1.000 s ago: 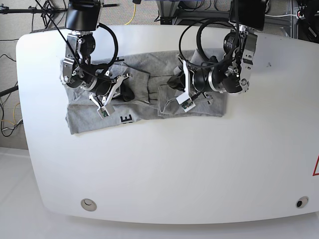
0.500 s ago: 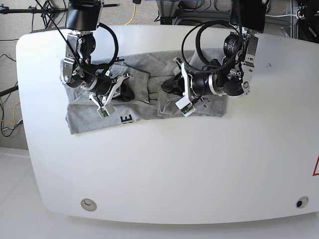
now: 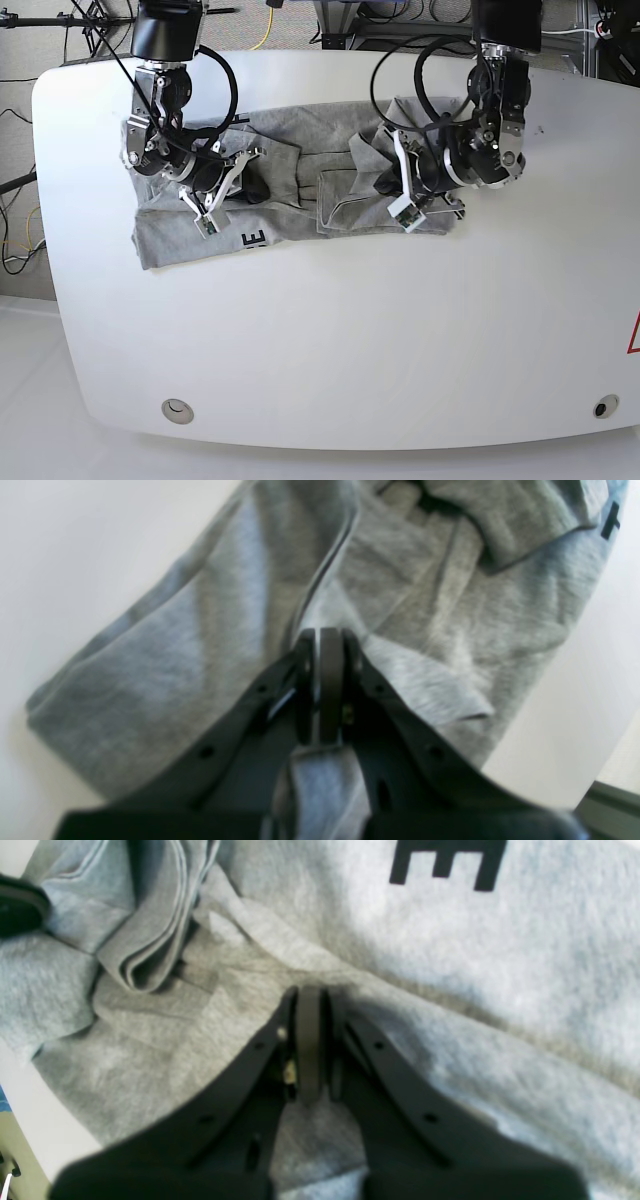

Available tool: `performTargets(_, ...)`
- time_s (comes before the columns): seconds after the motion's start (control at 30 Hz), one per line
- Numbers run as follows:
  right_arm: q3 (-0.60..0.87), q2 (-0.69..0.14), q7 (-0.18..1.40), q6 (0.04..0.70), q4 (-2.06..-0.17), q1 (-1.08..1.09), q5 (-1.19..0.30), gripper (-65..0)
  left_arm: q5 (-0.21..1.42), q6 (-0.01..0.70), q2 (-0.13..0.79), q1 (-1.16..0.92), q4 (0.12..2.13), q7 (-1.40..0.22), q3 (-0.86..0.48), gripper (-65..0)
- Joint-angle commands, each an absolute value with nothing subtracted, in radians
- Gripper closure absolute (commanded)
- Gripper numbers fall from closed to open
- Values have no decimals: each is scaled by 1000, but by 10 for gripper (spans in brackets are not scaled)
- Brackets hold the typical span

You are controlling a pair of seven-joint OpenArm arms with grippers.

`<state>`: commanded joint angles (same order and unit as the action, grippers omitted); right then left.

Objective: Fold the T-shirt properly
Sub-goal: 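Lift the left gripper away from the folded hem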

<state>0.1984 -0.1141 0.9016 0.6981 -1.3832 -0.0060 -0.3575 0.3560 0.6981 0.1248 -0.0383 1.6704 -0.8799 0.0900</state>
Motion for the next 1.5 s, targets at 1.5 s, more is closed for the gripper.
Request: performTargets(1.5, 193, -99, 885, 698, -1372, -8, -452, -19, 352, 698, 168, -79, 1813, -1210, -150, -74)
